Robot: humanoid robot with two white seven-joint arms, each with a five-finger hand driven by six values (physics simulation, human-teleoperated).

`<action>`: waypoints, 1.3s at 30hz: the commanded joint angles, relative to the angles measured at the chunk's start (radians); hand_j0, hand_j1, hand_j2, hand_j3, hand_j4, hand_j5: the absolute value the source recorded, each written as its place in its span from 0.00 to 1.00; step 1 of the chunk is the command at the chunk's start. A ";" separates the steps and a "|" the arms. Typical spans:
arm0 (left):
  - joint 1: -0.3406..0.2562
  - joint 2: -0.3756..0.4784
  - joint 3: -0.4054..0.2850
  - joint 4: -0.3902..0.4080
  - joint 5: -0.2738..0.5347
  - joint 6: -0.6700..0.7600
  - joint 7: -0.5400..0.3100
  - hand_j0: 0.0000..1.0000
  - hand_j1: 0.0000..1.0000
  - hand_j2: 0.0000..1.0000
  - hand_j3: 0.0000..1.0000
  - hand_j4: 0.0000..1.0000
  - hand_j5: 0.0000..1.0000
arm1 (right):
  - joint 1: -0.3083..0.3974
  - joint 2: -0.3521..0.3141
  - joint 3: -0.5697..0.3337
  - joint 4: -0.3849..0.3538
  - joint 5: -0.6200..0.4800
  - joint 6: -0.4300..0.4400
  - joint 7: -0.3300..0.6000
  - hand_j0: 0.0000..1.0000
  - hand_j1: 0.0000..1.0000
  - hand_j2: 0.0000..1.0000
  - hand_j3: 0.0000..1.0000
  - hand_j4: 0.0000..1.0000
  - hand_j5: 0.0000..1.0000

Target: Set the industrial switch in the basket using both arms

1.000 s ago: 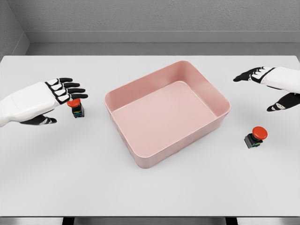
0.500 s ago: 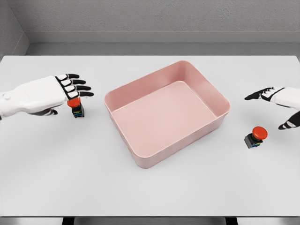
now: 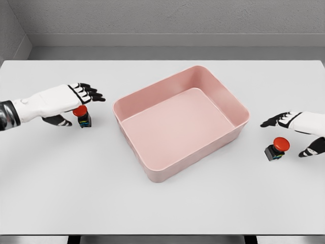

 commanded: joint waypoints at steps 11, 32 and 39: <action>-0.020 -0.036 -0.003 0.071 -0.026 0.001 0.004 1.00 1.00 1.00 1.00 1.00 1.00 | 0.008 0.023 0.007 -0.016 -0.007 0.001 0.005 1.00 1.00 1.00 1.00 1.00 1.00; -0.012 -0.065 -0.004 0.108 -0.069 0.001 0.010 0.84 0.84 0.84 0.84 0.84 0.84 | 0.031 0.048 0.014 0.021 -0.004 0.001 0.007 0.86 0.86 0.86 0.86 0.86 0.86; -0.011 -0.067 -0.013 0.108 -0.067 0.001 0.010 0.66 0.66 0.66 0.66 0.66 0.66 | 0.031 0.048 0.013 0.032 -0.004 0.001 0.008 0.80 0.80 0.80 0.80 0.80 0.80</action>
